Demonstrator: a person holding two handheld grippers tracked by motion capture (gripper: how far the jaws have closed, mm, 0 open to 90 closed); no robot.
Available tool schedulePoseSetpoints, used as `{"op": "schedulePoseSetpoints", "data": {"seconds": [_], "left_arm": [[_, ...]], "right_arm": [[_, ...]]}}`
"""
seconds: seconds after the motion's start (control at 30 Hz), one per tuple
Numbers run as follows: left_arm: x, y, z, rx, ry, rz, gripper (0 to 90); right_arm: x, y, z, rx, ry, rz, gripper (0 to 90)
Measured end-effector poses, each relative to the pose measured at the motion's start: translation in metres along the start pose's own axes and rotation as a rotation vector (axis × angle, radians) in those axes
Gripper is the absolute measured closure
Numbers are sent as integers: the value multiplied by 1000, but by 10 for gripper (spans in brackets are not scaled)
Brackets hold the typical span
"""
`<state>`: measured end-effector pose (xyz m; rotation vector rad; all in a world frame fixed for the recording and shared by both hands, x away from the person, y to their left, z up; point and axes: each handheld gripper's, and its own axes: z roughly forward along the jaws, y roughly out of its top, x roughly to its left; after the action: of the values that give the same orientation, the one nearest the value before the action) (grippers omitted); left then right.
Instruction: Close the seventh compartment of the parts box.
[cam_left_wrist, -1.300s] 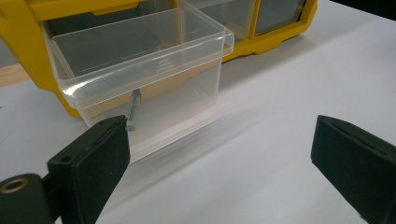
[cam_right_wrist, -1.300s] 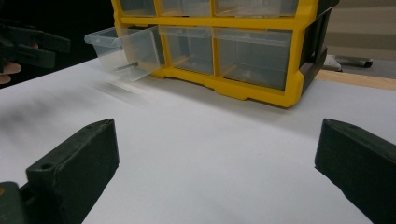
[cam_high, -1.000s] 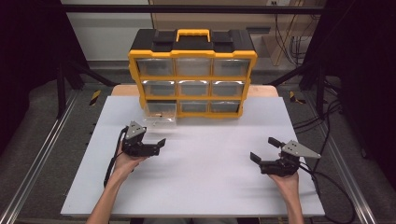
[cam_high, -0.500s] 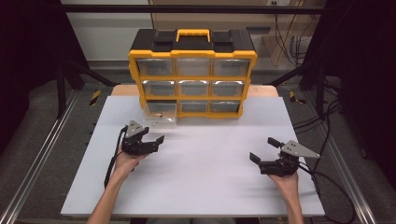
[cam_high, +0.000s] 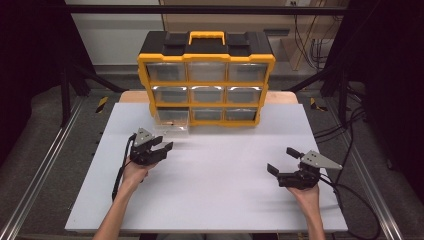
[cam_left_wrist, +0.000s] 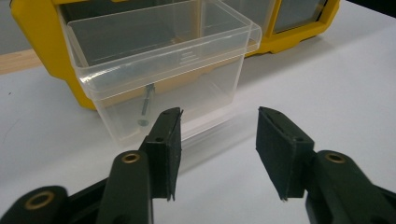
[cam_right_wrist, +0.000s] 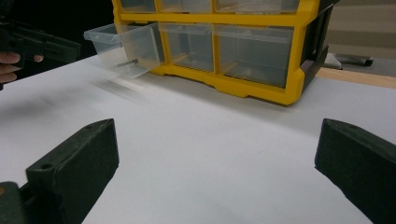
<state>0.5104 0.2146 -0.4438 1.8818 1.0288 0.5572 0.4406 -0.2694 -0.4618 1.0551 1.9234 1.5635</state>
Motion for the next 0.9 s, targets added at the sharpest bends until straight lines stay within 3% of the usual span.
{"op": "schedulePoseSetpoints", "data": {"seconds": [0.4, 0.9], "left_arm": [[0, 3, 1, 9, 0, 12, 693], [2, 4, 10, 32, 29, 7, 872]], "right_arm": [[0, -1, 2, 8, 2, -2, 4], [0, -1, 0, 9, 0, 5, 4]]}}
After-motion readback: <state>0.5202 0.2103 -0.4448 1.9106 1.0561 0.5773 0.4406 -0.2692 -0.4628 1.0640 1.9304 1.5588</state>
